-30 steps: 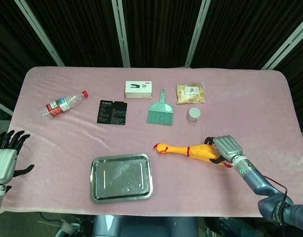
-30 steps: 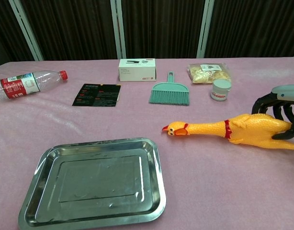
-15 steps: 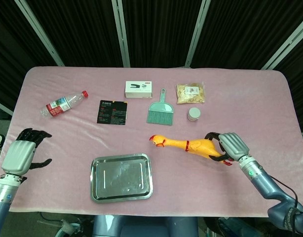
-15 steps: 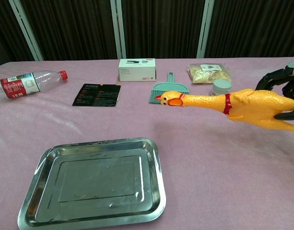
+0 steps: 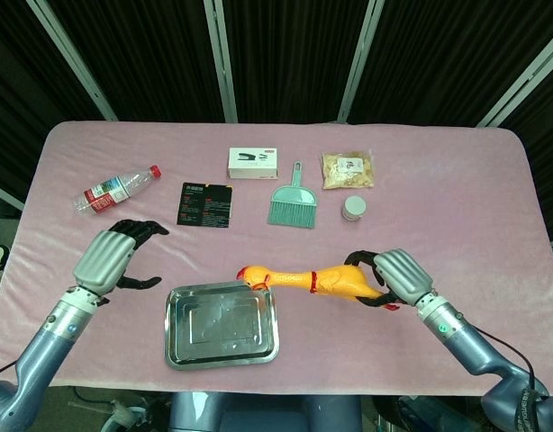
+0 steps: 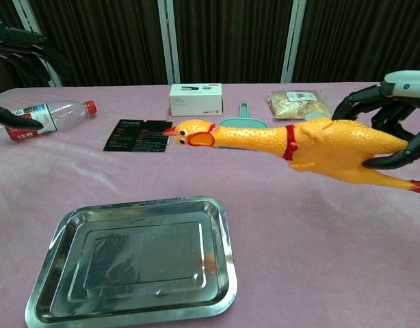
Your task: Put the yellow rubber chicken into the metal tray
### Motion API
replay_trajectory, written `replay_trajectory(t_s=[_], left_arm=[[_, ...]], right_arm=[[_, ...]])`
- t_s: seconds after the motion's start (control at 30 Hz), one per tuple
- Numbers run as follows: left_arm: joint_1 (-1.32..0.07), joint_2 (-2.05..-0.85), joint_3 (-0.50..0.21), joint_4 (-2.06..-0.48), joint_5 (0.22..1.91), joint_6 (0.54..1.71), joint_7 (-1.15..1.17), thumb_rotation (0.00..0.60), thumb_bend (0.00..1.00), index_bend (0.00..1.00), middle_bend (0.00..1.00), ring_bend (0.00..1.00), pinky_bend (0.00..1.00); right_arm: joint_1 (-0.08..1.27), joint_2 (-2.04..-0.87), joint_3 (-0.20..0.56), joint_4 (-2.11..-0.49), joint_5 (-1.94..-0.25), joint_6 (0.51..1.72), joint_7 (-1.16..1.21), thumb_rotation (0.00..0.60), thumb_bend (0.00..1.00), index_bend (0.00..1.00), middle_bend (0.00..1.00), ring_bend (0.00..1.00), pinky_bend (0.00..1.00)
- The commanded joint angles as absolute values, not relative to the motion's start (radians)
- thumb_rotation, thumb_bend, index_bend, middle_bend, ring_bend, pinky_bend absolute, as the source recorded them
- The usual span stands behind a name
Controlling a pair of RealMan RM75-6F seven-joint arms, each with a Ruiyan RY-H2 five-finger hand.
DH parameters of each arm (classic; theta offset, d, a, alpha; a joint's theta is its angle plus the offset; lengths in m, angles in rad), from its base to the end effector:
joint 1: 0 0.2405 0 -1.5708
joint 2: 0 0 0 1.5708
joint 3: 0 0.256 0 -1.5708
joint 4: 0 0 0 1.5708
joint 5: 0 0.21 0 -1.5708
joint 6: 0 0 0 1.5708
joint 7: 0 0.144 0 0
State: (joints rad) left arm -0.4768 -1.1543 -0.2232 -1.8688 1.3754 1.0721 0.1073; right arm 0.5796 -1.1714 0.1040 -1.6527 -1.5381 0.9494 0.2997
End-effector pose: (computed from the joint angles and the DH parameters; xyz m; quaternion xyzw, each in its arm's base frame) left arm -0.1633 0.2887 0.1014 -0.6893 -0.3992 -0.4551 0.3981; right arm -0.1922 -0.3013 0.0747 0.7225 -0.4584 0.4206 0.3018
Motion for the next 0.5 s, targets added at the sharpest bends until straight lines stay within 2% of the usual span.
replay_trajectory(t_s=[0.03, 0.17, 0.33, 0.43, 0.5], left_arm=[[-0.541, -1.175, -0.271, -1.906, 1.294, 1.016, 0.138, 0.596, 0.05, 0.26, 0.25, 0.25, 0.24], [-0.594, -1.220, -0.299, -1.913, 1.209, 0.998, 0.210, 0.532, 0.05, 0.26, 0.24, 0.25, 0.24], [-0.662, -1.279, -0.321, -1.921, 1.103, 0.986, 0.306, 0.394, 0.03, 0.27, 0.24, 0.25, 0.24], [-0.696, -1.311, -0.332, -1.927, 1.045, 0.989, 0.350, 0.355, 0.03, 0.27, 0.24, 0.25, 0.24], [-0.716, -1.333, -0.336, -1.929, 1.007, 0.995, 0.372, 0.355, 0.03, 0.27, 0.24, 0.25, 0.24]], right_arm=[[0.608, -1.193, 0.144, -1.712, -1.461, 0.924, 0.210, 0.600, 0.43, 0.95, 0.76, 0.70, 0.76], [0.641, -1.218, 0.186, -1.745, -1.357, 0.897, 0.101, 0.600, 0.44, 0.95, 0.76, 0.71, 0.76], [0.685, -1.256, 0.229, -1.772, -1.210, 0.884, -0.038, 0.600, 0.44, 0.96, 0.77, 0.71, 0.76], [0.710, -1.286, 0.247, -1.778, -1.134, 0.896, -0.116, 0.600, 0.45, 0.96, 0.77, 0.71, 0.76], [0.726, -1.307, 0.257, -1.776, -1.084, 0.903, -0.156, 0.600, 0.45, 0.96, 0.77, 0.71, 0.76]])
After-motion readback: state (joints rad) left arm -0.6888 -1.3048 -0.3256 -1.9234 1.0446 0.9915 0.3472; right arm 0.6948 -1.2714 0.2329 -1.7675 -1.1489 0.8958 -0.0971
